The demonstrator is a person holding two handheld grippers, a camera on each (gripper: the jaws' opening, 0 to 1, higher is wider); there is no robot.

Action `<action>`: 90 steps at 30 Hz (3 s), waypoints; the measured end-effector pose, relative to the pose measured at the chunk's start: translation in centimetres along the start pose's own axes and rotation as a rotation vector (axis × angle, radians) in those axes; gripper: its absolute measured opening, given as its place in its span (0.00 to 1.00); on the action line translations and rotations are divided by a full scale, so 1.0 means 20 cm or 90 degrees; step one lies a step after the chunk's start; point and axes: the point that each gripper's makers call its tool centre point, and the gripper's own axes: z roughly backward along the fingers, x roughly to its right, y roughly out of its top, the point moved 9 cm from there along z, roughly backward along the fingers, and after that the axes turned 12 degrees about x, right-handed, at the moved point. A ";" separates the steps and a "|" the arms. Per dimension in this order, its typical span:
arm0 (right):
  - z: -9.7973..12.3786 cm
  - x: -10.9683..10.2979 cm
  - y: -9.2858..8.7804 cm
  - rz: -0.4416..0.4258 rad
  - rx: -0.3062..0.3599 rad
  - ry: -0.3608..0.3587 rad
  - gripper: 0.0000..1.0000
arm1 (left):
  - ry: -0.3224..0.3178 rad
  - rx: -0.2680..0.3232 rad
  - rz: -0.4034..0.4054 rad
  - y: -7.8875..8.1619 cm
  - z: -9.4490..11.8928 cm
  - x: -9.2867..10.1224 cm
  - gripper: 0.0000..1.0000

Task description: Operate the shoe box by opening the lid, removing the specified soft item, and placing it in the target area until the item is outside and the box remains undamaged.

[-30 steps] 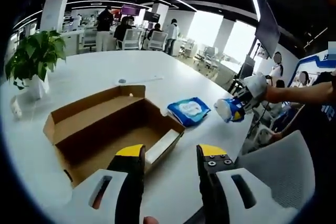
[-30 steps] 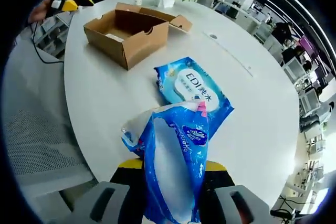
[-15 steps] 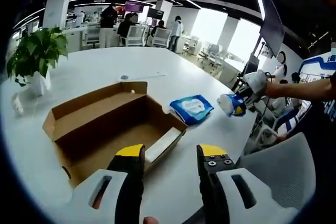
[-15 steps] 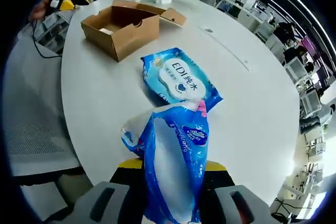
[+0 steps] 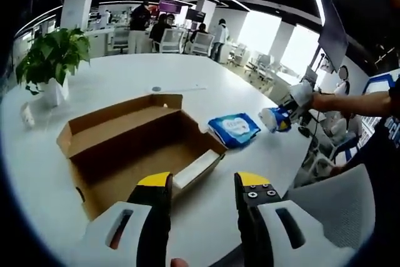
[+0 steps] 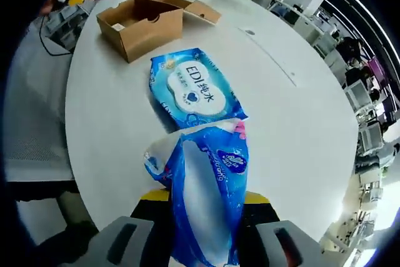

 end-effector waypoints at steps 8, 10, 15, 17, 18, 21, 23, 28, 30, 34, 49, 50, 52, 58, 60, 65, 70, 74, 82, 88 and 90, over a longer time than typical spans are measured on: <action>-0.08 0.15 -0.03 0.036 -0.012 0.012 0.35 | 0.031 -0.004 0.011 -0.04 0.03 -0.03 0.40; -0.10 0.18 -0.04 0.048 -0.016 0.015 0.35 | 0.037 -0.004 0.013 -0.04 0.04 -0.03 0.40; -0.14 0.20 -0.04 0.115 -0.049 0.027 0.37 | 0.050 -0.008 0.014 -0.05 0.06 -0.02 0.40; -0.16 0.20 -0.04 0.135 -0.056 0.029 0.37 | 0.052 -0.012 0.012 -0.06 0.07 -0.01 0.39; -0.17 0.21 -0.04 0.138 -0.057 0.031 0.37 | 0.056 -0.014 0.011 -0.07 0.08 -0.01 0.39; -0.19 0.22 -0.03 0.153 -0.061 0.037 0.38 | 0.061 -0.017 0.013 -0.07 0.09 -0.01 0.39; -0.20 0.23 -0.03 0.157 -0.066 0.037 0.39 | 0.065 -0.018 0.012 -0.08 0.10 -0.01 0.39; -0.23 0.25 -0.03 0.180 -0.073 0.047 0.41 | 0.071 -0.017 0.012 -0.07 0.12 -0.02 0.40; -0.24 0.26 -0.04 0.206 -0.096 0.046 0.42 | 0.068 -0.020 0.011 -0.07 0.12 -0.02 0.40; -0.27 0.26 -0.05 0.194 -0.089 0.050 0.43 | 0.068 -0.018 0.007 -0.06 0.13 -0.04 0.40; -0.30 0.24 0.00 0.243 -0.083 0.034 0.51 | 0.055 -0.030 0.003 -0.09 0.13 -0.06 0.40; -0.29 0.25 0.00 0.250 -0.081 0.030 0.52 | 0.053 -0.029 0.004 -0.10 0.13 -0.06 0.40; -0.27 0.25 0.01 0.251 -0.083 0.027 0.53 | 0.046 -0.034 0.005 -0.11 0.11 -0.06 0.40; -0.18 0.25 0.02 0.220 -0.066 -0.003 0.53 | 0.015 -0.041 -0.005 -0.10 0.07 -0.03 0.40; -0.14 0.25 0.01 0.215 -0.065 -0.017 0.53 | 0.008 -0.040 -0.007 -0.10 0.05 -0.02 0.40; -0.04 0.24 -0.02 0.173 -0.053 -0.050 0.55 | -0.015 -0.038 -0.013 -0.08 0.02 0.00 0.40; 0.09 0.17 -0.01 0.092 -0.022 -0.104 0.54 | -0.032 -0.031 -0.018 -0.07 0.02 0.02 0.40; 0.18 0.09 0.02 0.016 0.017 -0.149 0.58 | -0.047 -0.032 -0.026 -0.07 0.02 0.03 0.40; 0.31 -0.06 0.12 -0.104 0.131 -0.197 0.59 | -0.071 -0.019 -0.032 -0.06 0.05 0.03 0.40; 0.35 -0.17 0.23 -0.167 0.212 -0.207 0.58 | -0.084 -0.013 -0.031 -0.07 0.07 0.02 0.40; 0.35 -0.21 0.27 -0.164 0.223 -0.206 0.58 | -0.088 -0.011 -0.033 -0.07 0.08 0.02 0.40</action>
